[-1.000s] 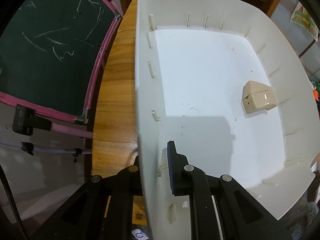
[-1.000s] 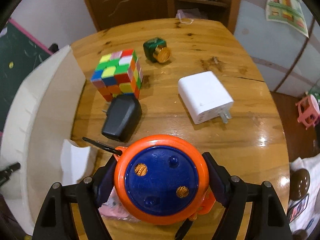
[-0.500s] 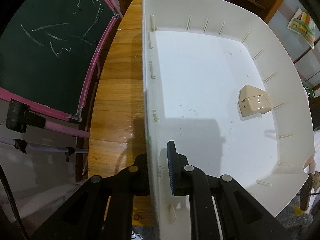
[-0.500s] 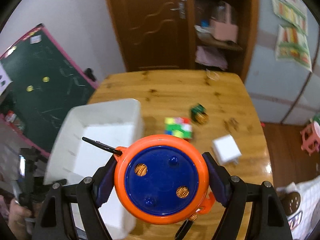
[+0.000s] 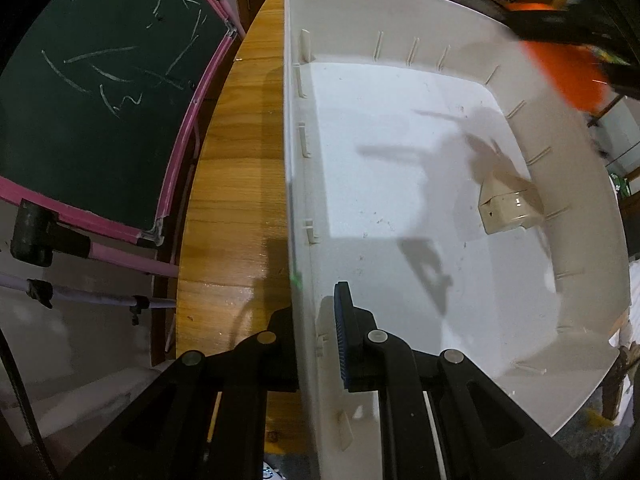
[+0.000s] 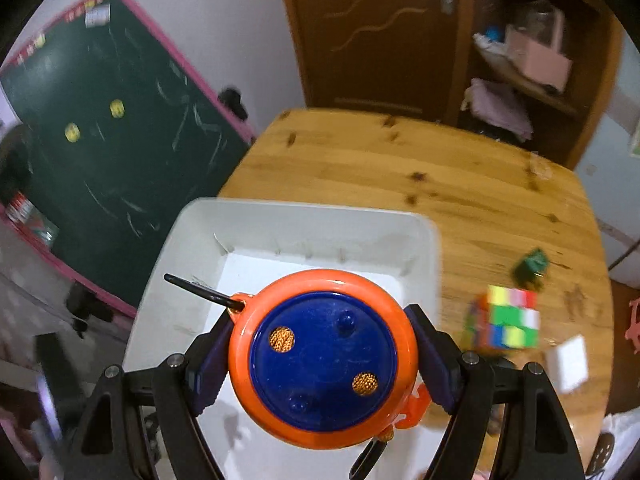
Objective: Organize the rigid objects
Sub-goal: 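Carry the tape reel into the white tray and release it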
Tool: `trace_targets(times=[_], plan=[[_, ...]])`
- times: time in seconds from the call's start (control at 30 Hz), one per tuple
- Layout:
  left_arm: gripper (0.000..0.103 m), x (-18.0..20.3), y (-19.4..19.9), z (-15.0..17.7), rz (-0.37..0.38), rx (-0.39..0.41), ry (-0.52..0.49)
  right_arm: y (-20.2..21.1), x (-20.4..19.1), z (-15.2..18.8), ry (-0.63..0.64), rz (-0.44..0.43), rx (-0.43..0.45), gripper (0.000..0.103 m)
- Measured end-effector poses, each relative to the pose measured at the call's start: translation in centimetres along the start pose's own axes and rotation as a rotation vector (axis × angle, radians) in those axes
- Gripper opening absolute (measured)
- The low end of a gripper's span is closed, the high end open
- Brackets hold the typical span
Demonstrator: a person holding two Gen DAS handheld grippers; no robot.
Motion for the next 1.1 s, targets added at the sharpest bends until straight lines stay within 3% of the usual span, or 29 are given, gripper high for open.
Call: trace_targets(times=[0.3,0.57,0.8,1.1], plan=[[0.013,0.3,0.1,0.0,-0.007,-0.001,-0.007,-8.1,-2.7,-1.4,0.047,0.062,-0.122,0.081],[0.013,0.4,0.1,0.1,-0.007,0.005,-0.003,-11.0,-2.6,-0.9,0.051,0.079,-0.179,0.081],[0.013,0.4,0.1,0.1,-0.01,0.007,-0.001,-11.2,-2.6,-0.6,0.052,0.082,-0.149,0.082],[0.013,0.1,0.2,0.0,-0.001,0.004,0.005,-8.8,-2.0,-0.3,-0.003,0.011,-0.121,0.082]])
Point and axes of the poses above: each gripper's, at about its wrist camera, not at the fingertips, and y roughly against the way its jaws point, x to its right, z to its underside, the point moved 4 cm from there along -y, roughly the way its jaws point, and after that the axes turned 10 degrees about -x, right-handed, at the moved point
